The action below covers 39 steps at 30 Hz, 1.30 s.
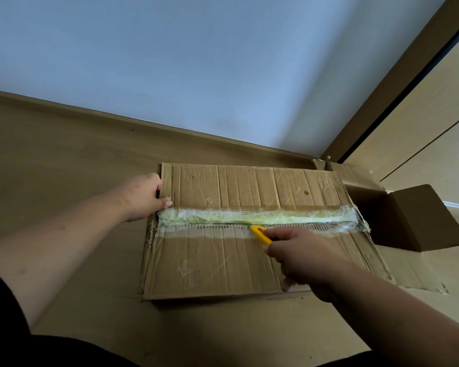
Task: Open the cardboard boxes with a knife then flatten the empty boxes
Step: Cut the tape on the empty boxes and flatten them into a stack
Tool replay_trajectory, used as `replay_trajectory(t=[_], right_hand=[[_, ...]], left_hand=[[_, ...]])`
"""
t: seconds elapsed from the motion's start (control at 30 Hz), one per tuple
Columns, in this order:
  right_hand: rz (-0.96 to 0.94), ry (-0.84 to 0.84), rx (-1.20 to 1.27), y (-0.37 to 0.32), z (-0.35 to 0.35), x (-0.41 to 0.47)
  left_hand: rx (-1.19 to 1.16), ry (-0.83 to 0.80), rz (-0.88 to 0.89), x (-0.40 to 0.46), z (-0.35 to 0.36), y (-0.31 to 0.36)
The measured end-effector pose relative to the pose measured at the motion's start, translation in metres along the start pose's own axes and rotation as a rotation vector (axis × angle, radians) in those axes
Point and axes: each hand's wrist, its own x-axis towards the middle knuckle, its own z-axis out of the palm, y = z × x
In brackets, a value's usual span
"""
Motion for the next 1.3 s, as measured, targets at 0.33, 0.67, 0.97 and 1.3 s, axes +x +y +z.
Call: replay_trajectory(t=[0.33,0.67,0.97,1.3], right_hand=[[0.039,-0.037,0.031,-0.027,0.028,-0.003],[-0.092,-0.118,0.102,-0.062,0.089,-0.013],[-0.018,-0.100,0.145,-0.051,0.086,-0.014],[0.016,-0.077,0.216,-0.055,0.101,-0.014]], left_hand=[[-0.030,-0.001,0.016,0.004,0.001,-0.005],[-0.054,-0.017,0.029,0.000,-0.004,-0.002],[-0.048,-0.011,0.049,0.003,-0.002,-0.008],[-0.093,-0.033,0.043,-0.001,-0.004,-0.005]])
